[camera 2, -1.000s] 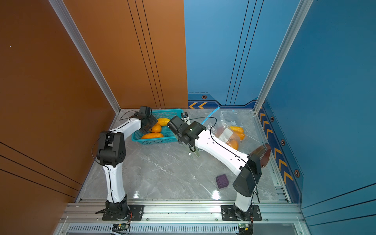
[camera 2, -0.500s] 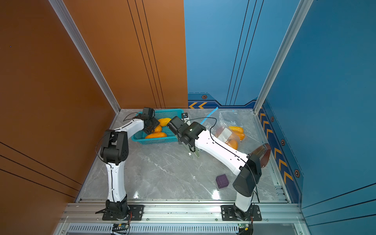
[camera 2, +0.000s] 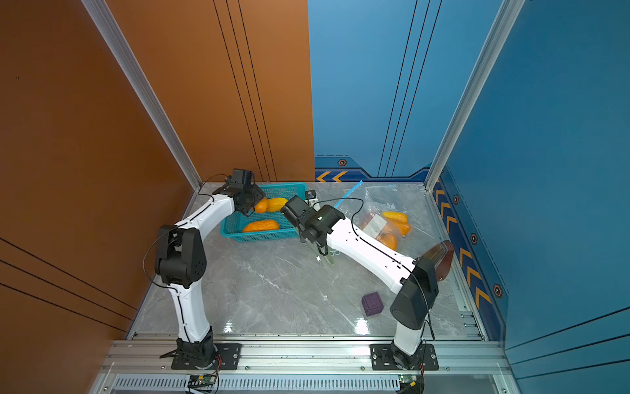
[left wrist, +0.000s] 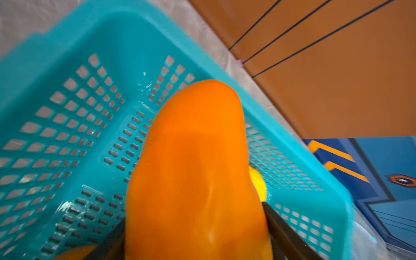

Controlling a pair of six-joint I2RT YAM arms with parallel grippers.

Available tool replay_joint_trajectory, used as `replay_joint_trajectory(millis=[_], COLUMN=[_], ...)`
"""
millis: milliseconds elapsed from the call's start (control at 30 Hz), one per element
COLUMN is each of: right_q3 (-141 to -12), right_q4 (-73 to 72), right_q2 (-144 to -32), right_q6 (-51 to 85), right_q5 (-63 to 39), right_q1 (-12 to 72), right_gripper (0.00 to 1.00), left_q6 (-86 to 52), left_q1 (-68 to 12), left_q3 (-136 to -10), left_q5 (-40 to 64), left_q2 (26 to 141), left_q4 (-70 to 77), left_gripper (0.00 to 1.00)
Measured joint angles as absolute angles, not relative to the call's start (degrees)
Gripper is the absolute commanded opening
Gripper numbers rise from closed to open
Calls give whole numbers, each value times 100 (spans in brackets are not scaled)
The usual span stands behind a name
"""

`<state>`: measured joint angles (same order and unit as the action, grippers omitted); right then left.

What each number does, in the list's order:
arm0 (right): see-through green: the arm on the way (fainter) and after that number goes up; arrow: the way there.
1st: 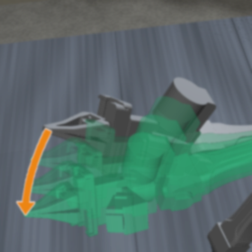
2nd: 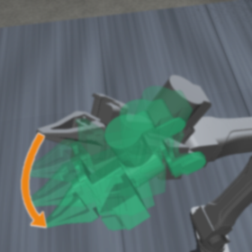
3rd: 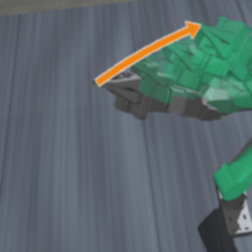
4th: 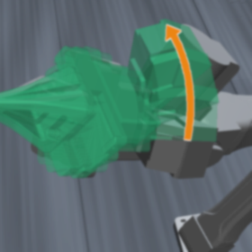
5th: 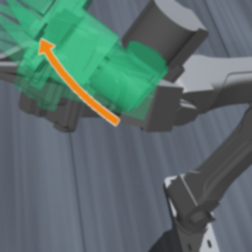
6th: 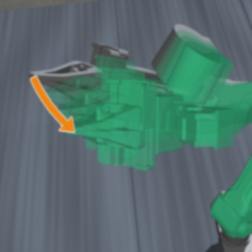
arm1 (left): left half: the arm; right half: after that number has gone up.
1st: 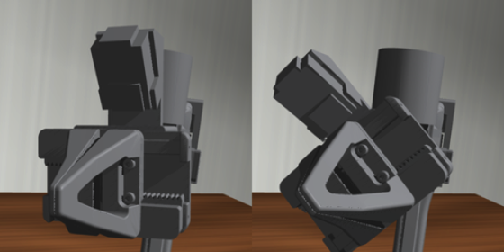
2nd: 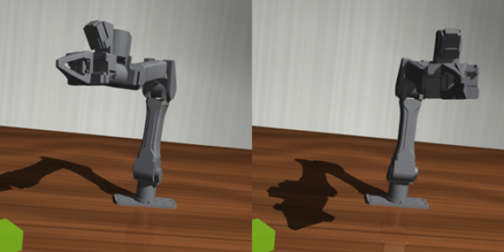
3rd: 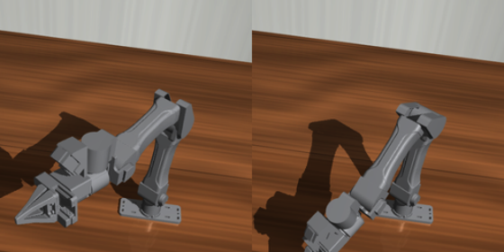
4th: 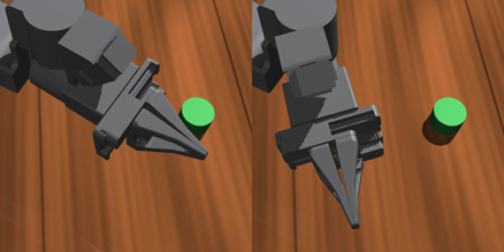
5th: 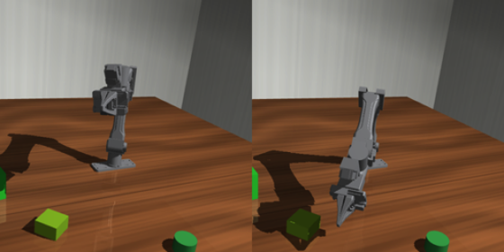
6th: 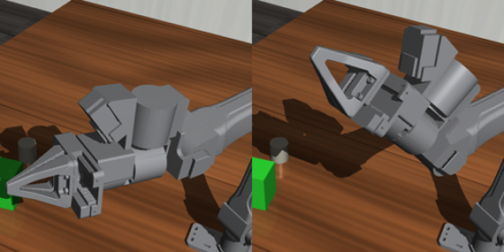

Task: Place the mango in a zip-top bag and seal the zipper
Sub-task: Pick up the mango from the basket, then place the mango in the zipper food storage bag.

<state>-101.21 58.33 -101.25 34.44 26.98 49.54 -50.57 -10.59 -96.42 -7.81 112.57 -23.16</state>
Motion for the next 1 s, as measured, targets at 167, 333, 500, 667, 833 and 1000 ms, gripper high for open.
replay_joint_trajectory(millis=[167,333,500,667,833,1000], right_q3=[-9926,-9679,-9435,-9290,-9279,-9247], right_q4=[5725,5492,5179,4943,4790,4672], right_q2=[-10047,-9845,-9668,-9572,-9520,-9459], right_q6=[3459,3485,3544,3614,3653,3734], right_q5=[2565,2265,1785,1341,1039,869], right_q1=[4860,4678,4425,4204,4106,4080], right_gripper=[0,0,0,0,0,0], left_q6=[-4576,-4152,-3988,-3964,-3671,-3426], left_q1=[-1406,-1726,-1951,-2281,-3055,-3535], left_q3=[-9583,-9142,-7970,-6834,-6490,-6302], left_q5=[-779,-694,-305,-128,-143,-237], left_q2=[10394,9631,8687,7878,7564,7550], left_q4=[-2279,-2163,-1133,233,1334,2189], left_gripper=[6,6,5,5,6,7])
